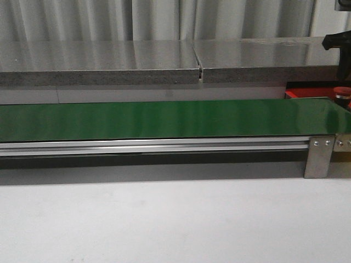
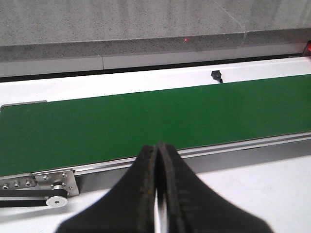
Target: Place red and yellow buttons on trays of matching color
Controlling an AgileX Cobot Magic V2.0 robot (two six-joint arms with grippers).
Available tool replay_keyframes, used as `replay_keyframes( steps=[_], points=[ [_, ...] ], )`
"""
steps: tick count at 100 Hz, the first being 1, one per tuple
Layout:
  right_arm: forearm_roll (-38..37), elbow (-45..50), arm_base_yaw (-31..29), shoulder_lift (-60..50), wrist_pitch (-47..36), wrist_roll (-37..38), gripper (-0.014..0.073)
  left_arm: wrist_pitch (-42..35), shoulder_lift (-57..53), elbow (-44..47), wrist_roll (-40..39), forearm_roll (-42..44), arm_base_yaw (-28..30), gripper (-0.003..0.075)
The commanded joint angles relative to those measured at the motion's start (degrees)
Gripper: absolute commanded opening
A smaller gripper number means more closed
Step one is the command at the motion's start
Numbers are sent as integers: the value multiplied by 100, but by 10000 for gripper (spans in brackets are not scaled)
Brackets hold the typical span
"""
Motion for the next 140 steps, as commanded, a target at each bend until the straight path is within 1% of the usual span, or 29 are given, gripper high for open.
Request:
replay_keyframes(
  steps=[1,9,13,27,41,65,102,122,140],
  points=[
    [-303,-153,163,-536,66,-132,46,-385,37,-144,-47,-119,-47,-19],
    [-388,-109,308,-681,150,-132,-76,-385,37,-144,-47,-119,-47,-19],
    [-393,-65,377,-776,150,-132,-64,-385,37,-144,-47,-119,-47,-19],
    [-388,263,544,-1184,98,-132,-68,-385,37,-144,-47,-119,-47,-19],
    [-393,843,657,-1721,-88,-132,-68,-385,37,-144,-47,-119,-47,-19],
    [-383,2187,657,-2860,-484,-132,-68,-385,37,-144,-47,-119,-47,-19],
    [-266,4462,657,-4840,-1452,-132,-68,-385,37,-144,-47,-119,-47,-19],
    [-27,5467,657,-5805,-1886,-132,-68,-385,37,-144,-47,-122,-47,-19],
    [30,6218,657,-6544,-2162,-132,-68,-385,37,-144,-47,-122,-47,-19]
  ],
)
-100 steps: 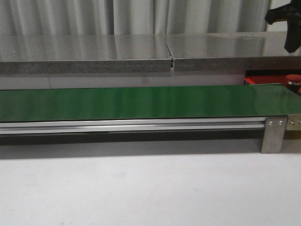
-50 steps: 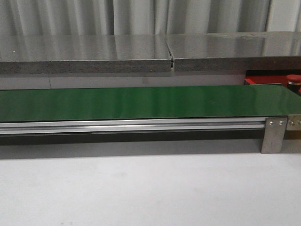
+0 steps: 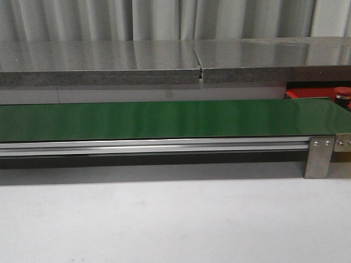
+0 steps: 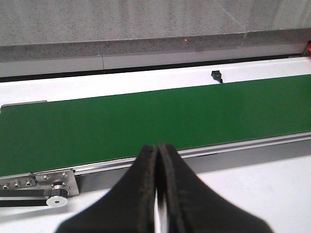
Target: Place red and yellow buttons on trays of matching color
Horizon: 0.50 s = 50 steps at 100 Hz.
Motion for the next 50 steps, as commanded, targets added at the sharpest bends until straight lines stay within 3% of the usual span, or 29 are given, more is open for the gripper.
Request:
replay_keyframes(
  steps=[1,50],
  points=[
    [73,155,-10,-440,-509,-61,-68,-385,37,-144,-47,-122,-47,-19],
    [73,1231,-10,-2506,-486,-61,-68,-379,135,-144,-47,-122,-47,-19]
  ],
)
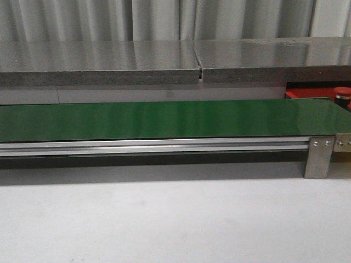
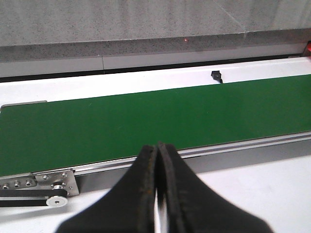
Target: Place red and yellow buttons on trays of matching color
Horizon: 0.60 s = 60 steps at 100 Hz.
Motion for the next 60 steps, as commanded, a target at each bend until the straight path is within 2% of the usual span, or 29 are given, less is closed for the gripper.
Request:
replay_keyframes(
  steps=[1,16,32,60],
  points=[
    [39,-81,-10,-200,-348,-57,-68,-379,150,-144,-47,-122,-47,-19],
    [39,-81,-10,-217,-286,-57,-68,-391,433,-212,-128,-131,-36,-20],
    [39,-81,-10,-217,-286,-57,-68,-506,954,-378,-558,-131,-36,-20],
    [39,-81,-10,-217,-286,-57,-68,-592,2103,-893,-596,-66,-12,-19]
  ],
)
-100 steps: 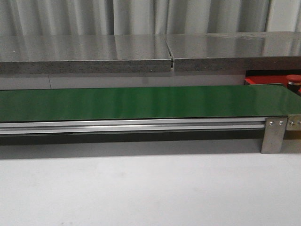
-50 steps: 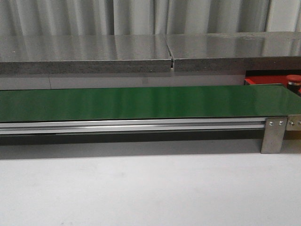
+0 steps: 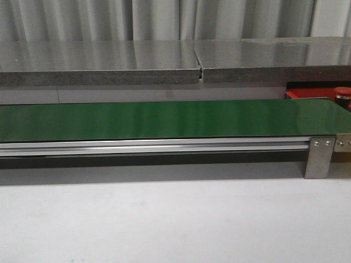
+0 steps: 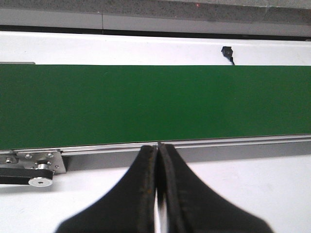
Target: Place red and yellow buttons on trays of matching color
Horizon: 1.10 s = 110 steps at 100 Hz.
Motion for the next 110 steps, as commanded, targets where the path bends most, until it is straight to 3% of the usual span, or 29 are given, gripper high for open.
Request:
replay_keyframes(
  steps=[1,18,68,82,99,110],
  points=[
    [39,-148,-10,14,-366,-48,-68,-439,378,-391,-70,-55,5,-19],
    [39,-148,-10,14,-366,-48,-68,-384,1012,-732,-80,-55,539,-19],
    [39,-148,-10,14,-376,-48,-68,230,2111,-1545,-80,203,3038,-7],
    [39,-148,-10,14,-381,-48,-68,580,2631,-2020,-80,203,3553,149],
    [39,-148,-10,14,-381,-48,-68,1023,3348,-2449,-119,80,3990,454],
    [39,-148,-10,14,-381,-48,-68,1260,3823,-2625,-215,80,4213,517]
  ],
)
